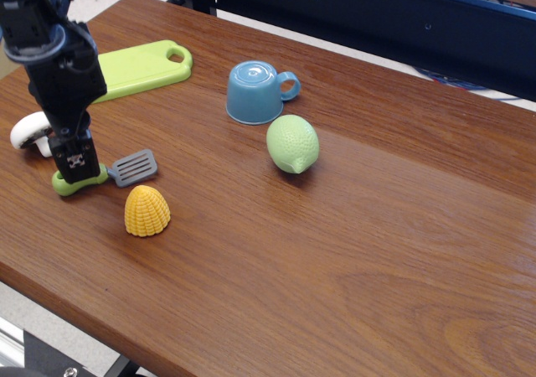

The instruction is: Put spatula on cutting board

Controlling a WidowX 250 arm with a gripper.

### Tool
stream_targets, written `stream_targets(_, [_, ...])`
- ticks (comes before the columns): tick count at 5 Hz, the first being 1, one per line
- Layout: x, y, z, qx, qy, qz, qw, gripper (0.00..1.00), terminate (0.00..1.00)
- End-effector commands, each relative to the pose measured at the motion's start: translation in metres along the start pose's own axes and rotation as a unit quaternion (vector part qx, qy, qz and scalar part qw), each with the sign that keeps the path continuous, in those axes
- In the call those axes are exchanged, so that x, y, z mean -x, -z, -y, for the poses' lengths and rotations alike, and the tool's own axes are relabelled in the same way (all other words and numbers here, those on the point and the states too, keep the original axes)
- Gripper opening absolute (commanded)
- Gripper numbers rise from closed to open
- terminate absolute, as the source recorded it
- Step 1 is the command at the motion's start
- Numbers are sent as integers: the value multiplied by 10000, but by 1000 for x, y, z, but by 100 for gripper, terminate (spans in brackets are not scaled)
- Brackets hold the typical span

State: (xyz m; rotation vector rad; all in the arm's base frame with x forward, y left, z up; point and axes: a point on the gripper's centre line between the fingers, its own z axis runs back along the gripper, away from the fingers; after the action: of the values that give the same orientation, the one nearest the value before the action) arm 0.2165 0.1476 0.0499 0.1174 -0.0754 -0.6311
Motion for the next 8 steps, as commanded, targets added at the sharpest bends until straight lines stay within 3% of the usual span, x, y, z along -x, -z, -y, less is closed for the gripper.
stream_targets(1, [-7, 11, -5, -60, 58, 109, 9999, 100, 0])
stream_targets(4, [-10, 35, -4, -120, -8, 133, 9998, 100, 0])
stream_targets(5, [-12, 37, -5, -85, -150, -6, 9999, 0, 0])
stream_targets(6, [-12, 37, -8, -264, -335, -113, 9990, 0, 0])
stream_targets(7, [-18, 30, -14, -351, -587, 14, 9977, 0, 0])
stream_targets(8, [-28, 16, -20, -467, -1258, 377, 9902, 0, 0])
